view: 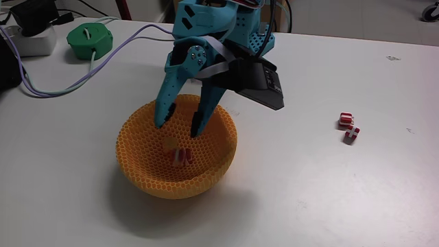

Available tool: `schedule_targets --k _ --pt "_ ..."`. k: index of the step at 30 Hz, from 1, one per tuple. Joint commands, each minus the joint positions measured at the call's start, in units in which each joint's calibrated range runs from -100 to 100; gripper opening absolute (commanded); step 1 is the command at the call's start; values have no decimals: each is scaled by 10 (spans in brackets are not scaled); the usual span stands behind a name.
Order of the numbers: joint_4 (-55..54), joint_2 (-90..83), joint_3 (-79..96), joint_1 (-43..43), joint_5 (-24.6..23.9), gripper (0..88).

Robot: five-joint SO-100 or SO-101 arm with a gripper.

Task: Place cube pieces into the yellow basket

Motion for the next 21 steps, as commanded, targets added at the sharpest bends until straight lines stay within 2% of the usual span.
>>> schedule_targets --k 1,5,14,18,21 --pt "16 -6 3 -7 -9 423" --pt "-3 -45 47 -67 -85 412" --pt "-68 -313 334 -436 -261 423" --pt "-77 -312 373 -537 -316 414" --pt "-137 -271 402 -583 -337 406"
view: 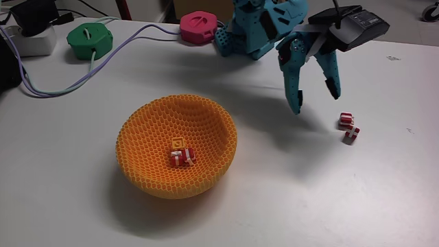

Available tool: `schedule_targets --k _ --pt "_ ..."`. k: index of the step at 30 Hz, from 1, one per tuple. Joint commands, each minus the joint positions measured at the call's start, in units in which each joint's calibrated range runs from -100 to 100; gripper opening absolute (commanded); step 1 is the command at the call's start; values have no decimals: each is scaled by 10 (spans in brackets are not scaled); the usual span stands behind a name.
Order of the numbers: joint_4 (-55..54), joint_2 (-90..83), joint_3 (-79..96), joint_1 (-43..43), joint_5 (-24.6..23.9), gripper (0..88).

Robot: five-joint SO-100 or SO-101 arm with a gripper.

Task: Place cube pieces into the yellow basket

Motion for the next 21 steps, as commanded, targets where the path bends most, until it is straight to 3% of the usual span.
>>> schedule_targets --k 1,6,21 --pt "-64 28 16 -47 -25 404" --pt "-139 94 47 -90 -44 386" --pt "-293 367 -79 -82 -34 336"
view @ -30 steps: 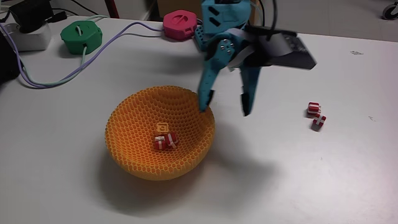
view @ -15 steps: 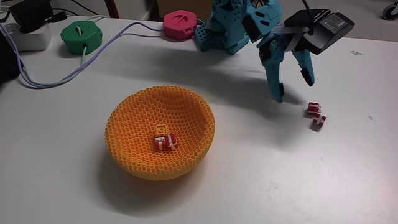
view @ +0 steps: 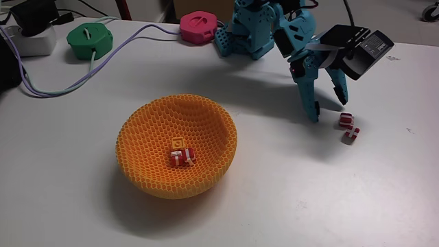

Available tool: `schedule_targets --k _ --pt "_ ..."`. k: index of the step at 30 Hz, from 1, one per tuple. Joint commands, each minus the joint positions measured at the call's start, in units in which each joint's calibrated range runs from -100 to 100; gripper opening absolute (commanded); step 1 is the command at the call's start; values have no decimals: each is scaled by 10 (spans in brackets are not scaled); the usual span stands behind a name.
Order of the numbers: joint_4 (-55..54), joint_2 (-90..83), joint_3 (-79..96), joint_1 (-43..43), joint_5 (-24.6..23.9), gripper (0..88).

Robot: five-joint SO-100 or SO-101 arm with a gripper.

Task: Place cube pieces into the yellow basket

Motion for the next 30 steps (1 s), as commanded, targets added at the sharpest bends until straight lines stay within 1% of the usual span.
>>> schedule_targets --k 1,10,20,22,25,26,30 --pt "-32 52 -60 4 4 330" --pt "-95 120 -92 26 30 276" --pt "-97 185 -138 29 30 195" --pt "-95 193 -143 27 27 146" --pt "-93 193 -142 28 25 17" --pt "-93 190 -142 32 31 0" --pt "-81 135 -136 61 72 0"
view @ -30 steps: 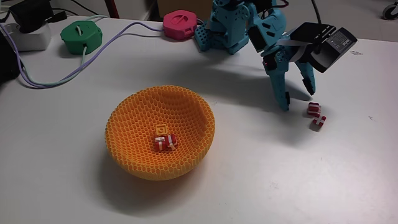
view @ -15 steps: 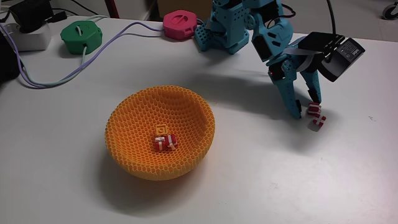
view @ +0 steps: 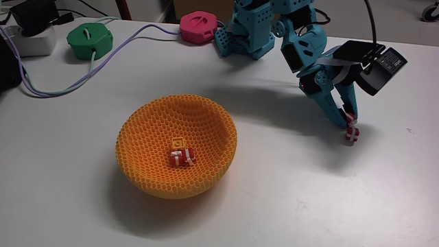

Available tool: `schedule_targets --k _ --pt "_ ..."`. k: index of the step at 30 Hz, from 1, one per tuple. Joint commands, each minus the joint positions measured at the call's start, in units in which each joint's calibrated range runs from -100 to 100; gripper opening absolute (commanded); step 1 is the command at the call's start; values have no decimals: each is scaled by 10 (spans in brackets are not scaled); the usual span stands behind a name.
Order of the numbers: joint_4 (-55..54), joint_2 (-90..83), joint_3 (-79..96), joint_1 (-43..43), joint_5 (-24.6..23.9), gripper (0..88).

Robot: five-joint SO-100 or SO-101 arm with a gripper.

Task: Place cube pieces into the yellow basket

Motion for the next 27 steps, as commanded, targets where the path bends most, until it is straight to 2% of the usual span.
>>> schedule_targets --k 1,7,13,18,20,21,24,27 --pt "24 -82 -9 38 42 0" --pt "275 -311 -82 168 158 0" --pt "425 -353 -211 403 250 0" --pt "452 -312 -231 596 293 0" --pt "466 -289 -222 648 288 0" --pt "467 -279 -211 665 267 4" --pt "457 -268 -199 668 261 214" --pt "463 -269 -185 645 264 300"
